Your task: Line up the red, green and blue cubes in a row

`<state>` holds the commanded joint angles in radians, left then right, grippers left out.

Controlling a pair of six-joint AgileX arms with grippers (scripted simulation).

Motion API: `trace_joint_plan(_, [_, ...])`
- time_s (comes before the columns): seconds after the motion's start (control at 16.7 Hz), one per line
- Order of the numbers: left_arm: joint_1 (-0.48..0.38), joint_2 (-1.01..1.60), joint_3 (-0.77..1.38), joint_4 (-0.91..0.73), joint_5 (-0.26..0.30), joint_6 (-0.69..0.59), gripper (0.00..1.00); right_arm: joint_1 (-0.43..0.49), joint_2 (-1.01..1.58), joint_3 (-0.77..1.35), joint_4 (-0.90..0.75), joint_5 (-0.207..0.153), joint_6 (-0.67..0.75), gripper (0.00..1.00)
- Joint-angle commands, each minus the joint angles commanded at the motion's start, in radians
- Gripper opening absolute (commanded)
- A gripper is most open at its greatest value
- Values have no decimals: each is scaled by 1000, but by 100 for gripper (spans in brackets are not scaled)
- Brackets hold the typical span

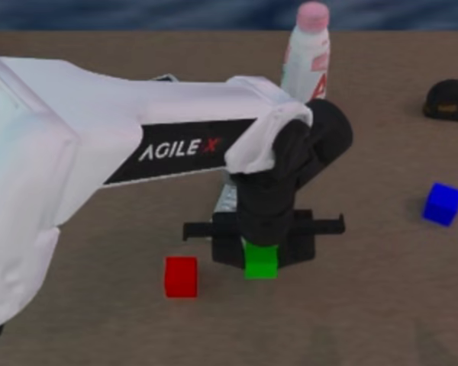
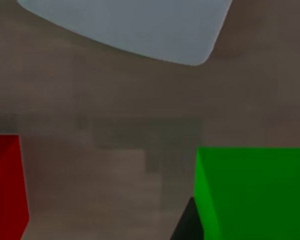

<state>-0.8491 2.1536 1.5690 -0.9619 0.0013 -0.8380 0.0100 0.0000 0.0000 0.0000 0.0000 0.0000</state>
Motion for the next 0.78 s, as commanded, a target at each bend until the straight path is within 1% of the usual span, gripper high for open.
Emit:
trace_joint_plan(0.3, [-1, 10, -19, 21, 0, 0, 0, 0, 0, 0, 0, 0, 0, 100])
trace_joint_plan(0.78, [-1, 10, -19, 21, 0, 0, 60, 0, 0, 0, 0, 0, 0, 100])
